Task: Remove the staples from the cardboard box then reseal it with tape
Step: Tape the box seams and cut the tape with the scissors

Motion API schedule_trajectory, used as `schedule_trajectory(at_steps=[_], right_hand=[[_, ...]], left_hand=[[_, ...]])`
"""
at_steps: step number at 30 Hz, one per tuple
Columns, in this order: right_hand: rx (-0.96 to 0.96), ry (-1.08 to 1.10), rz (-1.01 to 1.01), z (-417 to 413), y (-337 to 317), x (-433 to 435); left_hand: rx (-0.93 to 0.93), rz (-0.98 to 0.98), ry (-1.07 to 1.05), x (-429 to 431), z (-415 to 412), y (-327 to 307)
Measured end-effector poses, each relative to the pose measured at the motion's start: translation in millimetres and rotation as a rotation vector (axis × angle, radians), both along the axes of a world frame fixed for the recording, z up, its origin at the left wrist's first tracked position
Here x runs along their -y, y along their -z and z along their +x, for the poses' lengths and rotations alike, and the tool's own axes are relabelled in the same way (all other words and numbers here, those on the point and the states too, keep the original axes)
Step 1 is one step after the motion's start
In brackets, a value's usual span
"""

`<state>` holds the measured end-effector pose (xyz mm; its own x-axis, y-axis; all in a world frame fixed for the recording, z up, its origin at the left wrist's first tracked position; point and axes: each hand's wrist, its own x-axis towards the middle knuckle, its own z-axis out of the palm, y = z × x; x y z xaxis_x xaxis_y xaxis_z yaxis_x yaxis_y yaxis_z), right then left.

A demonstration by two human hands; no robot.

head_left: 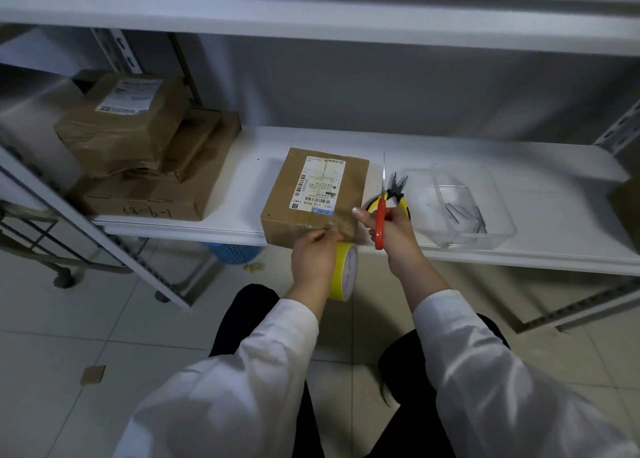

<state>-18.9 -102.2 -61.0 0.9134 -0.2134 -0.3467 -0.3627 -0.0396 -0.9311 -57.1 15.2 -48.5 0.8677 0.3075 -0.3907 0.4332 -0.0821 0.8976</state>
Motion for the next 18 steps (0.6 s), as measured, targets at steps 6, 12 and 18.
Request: schedule_trajectory(at_steps=[6,12,18], right_hand=[[-0.027,-0.070,-0.078,1.2,-2.6,-5.3],[-0.012,-0.079,-0.101,3.7,-1.9,-6.2],[-0.010,-0.073,-0.189,6.2,6.5,-5.9]], left_hand=[[-0.001,0.083,0.035,-1.5,2.8,-0.7],[0.018,0.188,0.080,-4.1,4.6,1.7],[0.019,0.196,0.093,-4.0,3.6,2.7]])
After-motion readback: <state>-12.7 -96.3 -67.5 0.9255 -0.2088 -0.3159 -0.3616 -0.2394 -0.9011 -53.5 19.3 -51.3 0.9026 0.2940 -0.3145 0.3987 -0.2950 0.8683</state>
